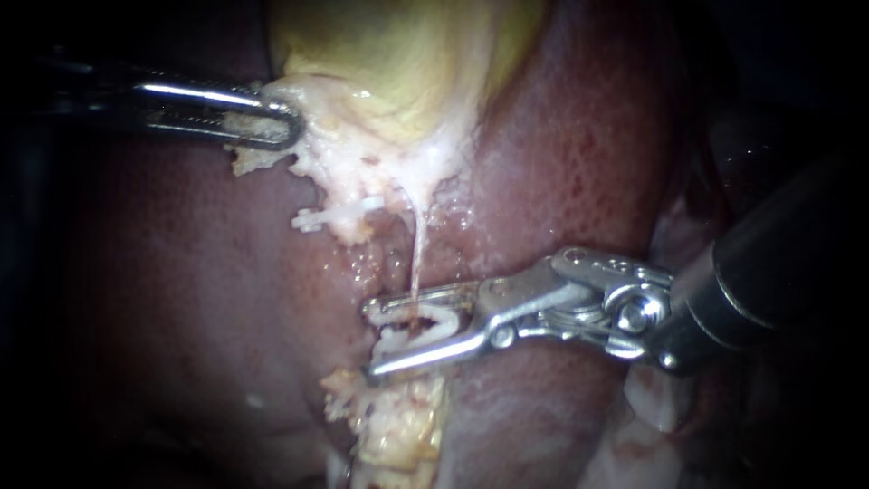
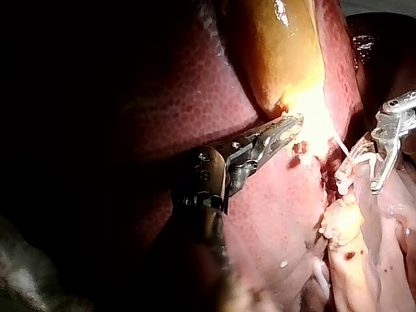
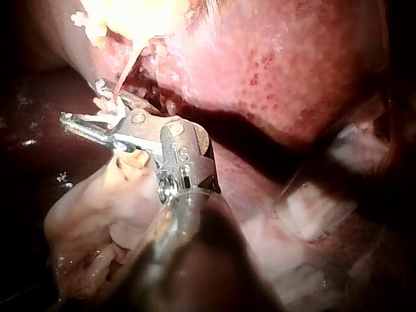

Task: Clipping second clip right tube

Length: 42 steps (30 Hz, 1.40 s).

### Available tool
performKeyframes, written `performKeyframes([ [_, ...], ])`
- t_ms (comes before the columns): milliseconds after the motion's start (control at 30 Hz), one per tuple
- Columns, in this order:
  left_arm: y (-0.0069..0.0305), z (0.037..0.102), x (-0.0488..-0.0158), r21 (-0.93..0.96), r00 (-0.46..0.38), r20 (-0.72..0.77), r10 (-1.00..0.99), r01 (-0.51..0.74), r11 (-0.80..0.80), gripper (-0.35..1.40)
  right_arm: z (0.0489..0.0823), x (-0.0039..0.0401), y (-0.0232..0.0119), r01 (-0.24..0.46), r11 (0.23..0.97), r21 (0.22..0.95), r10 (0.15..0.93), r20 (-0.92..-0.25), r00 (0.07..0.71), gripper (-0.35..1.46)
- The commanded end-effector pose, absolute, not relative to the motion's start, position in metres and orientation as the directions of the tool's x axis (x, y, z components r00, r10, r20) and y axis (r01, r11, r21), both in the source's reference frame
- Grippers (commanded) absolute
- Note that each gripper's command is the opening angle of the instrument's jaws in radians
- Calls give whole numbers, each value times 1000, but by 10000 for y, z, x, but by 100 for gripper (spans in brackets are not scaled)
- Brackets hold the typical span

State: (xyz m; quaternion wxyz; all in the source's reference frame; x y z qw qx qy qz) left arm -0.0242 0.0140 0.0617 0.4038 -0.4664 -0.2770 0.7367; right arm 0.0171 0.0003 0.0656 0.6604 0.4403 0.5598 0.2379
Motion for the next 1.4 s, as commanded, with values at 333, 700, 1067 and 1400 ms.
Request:
performKeyframes([
  [333, 140, 617, -242, -785, -239, -464, 853, -337, -520, -35, 659, 170, 4, 180, 499, 848, 808, -530, 257, 16],
  [700, 140, 616, -242, -785, -238, -463, 853, -337, -520, -35, 659, 169, 4, 180, 499, 848, 808, -530, 258, -11],
  [1067, 140, 616, -242, -785, -238, -463, 854, -337, -520, -35, 658, 166, 3, 182, 499, 847, 807, -531, 258, -35],
  [1400, 140, 616, -242, -785, -238, -463, 854, -337, -520, -35, 661, 166, 4, 182, 500, 847, 807, -531, 259, -35],
])
